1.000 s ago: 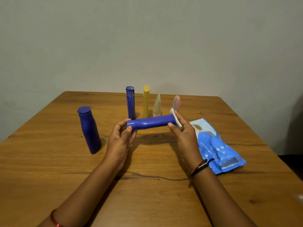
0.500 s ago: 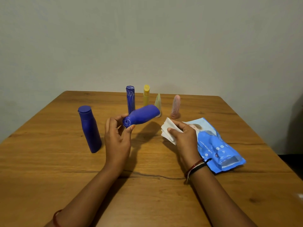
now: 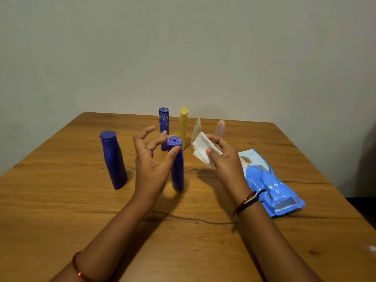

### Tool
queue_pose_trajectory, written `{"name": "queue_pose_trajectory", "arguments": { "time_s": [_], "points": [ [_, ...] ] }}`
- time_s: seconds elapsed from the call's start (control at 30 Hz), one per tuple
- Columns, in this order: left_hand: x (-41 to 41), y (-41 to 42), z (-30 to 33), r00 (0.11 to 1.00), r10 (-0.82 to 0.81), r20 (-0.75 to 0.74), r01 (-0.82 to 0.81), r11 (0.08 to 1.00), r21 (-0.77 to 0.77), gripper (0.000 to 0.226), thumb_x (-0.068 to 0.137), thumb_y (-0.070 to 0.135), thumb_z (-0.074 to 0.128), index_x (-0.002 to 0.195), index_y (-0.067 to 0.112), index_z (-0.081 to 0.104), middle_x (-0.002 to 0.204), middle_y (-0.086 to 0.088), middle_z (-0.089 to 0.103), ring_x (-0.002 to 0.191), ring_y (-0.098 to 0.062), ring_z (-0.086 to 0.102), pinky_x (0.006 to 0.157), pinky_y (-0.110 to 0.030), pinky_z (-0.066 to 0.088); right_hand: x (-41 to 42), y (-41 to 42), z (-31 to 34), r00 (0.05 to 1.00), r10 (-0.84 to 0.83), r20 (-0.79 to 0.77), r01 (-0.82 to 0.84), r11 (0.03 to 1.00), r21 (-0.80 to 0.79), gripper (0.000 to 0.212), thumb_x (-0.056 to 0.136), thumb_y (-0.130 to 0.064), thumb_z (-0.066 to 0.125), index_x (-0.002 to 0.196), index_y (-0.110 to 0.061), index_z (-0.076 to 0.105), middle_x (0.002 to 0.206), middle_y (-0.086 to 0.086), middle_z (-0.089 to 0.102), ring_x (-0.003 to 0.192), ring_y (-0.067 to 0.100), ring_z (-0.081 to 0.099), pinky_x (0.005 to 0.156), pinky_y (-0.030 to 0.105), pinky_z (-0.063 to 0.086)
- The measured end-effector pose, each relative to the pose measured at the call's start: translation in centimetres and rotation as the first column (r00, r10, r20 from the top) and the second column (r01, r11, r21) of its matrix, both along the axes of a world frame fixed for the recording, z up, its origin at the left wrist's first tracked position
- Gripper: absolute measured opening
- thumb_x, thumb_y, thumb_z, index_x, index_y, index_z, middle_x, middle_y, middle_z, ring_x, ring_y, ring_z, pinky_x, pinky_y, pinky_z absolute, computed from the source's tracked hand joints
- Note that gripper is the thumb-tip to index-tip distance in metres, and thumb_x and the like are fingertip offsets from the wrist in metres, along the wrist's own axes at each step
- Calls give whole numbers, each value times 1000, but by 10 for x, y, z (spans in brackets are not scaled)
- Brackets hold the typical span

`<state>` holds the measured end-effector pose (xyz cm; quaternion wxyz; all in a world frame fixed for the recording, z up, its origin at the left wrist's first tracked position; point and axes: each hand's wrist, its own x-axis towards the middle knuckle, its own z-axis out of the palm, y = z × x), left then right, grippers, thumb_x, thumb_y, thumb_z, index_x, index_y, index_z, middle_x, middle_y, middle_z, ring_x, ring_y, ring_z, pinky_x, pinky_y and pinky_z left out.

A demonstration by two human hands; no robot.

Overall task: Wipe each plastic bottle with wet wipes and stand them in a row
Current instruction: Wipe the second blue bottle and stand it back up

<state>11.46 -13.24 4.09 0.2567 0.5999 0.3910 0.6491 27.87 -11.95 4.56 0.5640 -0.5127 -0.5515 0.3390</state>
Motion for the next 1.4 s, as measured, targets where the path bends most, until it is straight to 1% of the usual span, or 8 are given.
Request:
{"name": "queue_pose_trajectory", "arguments": {
  "time_s": [0.2, 0.33, 0.5, 0.63, 0.8, 1.03, 1.17, 1.4],
  "points": [
    [1, 4, -5, 999, -31, -42, 30, 999, -30, 57, 77, 31, 68, 109, 69, 39, 141, 0, 40, 119, -12, 55, 103, -28, 43, -13, 2, 29, 924, -74, 375, -75, 927, 368, 32, 87, -10, 51, 107, -28, 69, 103, -12, 70, 99, 6, 62, 118, 41, 13],
    [0, 11, -10, 993, -39, -108, 32, 998, -61, 54, 74, 41, 67, 123, 23, 54, 133, 30, 27, 123, 4, 46, 96, -8, 37, -13, -5, 33, 832, -53, 552, -217, 885, 412, 37, 84, 8, 51, 114, -5, 67, 117, 9, 66, 113, 21, 60, 99, -5, 11],
    [9, 17, -4, 975, -114, -191, 92, 989, -117, 72, 69, 51, 68, 128, 15, 45, 126, 41, 31, 118, 5, 51, 104, -22, 40, -5, -7, 18, 858, 29, 513, -247, 898, 363, 47, 82, -3, 42, 125, -12, 60, 128, 2, 60, 123, 8, 51, 105, 27, 40],
    [13, 18, -7, 973, -163, -166, 137, 978, -158, 62, 78, 34, 73, 121, 30, 29, 124, -11, 56, 113, -3, 59, 96, -14, 43, 2, -5, 17, 819, 74, 569, -299, 901, 314, 52, 81, -1, 39, 127, -14, 59, 131, 1, 58, 127, 10, 48, 106, 31, 40],
    [11, 13, -8, 981, -158, -113, 144, 982, -123, 51, 81, 10, 71, 109, 25, 31, 109, -4, 68, 114, -9, 61, 107, -44, 42, 16, -9, 14, 801, 72, 594, -317, 893, 320, 54, 79, 2, 38, 126, -14, 60, 131, 0, 58, 129, 10, 47, 107, 31, 40],
    [10, 14, -7, 978, -198, -61, 185, 969, -166, 47, 83, 10, 70, 103, 28, 32, 108, -3, 70, 118, -8, 59, 112, -51, 33, 39, -5, 25, 861, -69, 503, -175, 890, 421, 56, 70, 18, 39, 107, -9, 70, 109, -7, 66, 102, -1, 61, 95, 43, 48],
    [11, 12, -7, 984, -164, -64, 153, 976, -158, 46, 82, 9, 71, 101, 27, 33, 109, -8, 68, 114, -11, 62, 110, -49, 37, 19, -2, 30, 849, -67, 523, -213, 864, 456, 51, 77, 5, 39, 115, -15, 67, 116, -3, 66, 111, 6, 59, 109, 61, 24],
    [12, 12, -6, 985, -163, -50, 155, 978, -137, 44, 74, 33, 71, 100, 31, 35, 110, -21, 56, 108, -21, 63, 91, -51, 53, 9, -8, 21, 767, 44, 640, -348, 867, 357, 47, 79, 1, 40, 116, -11, 67, 123, 5, 64, 122, 17, 54, 102, 41, 45]
  ]
}}
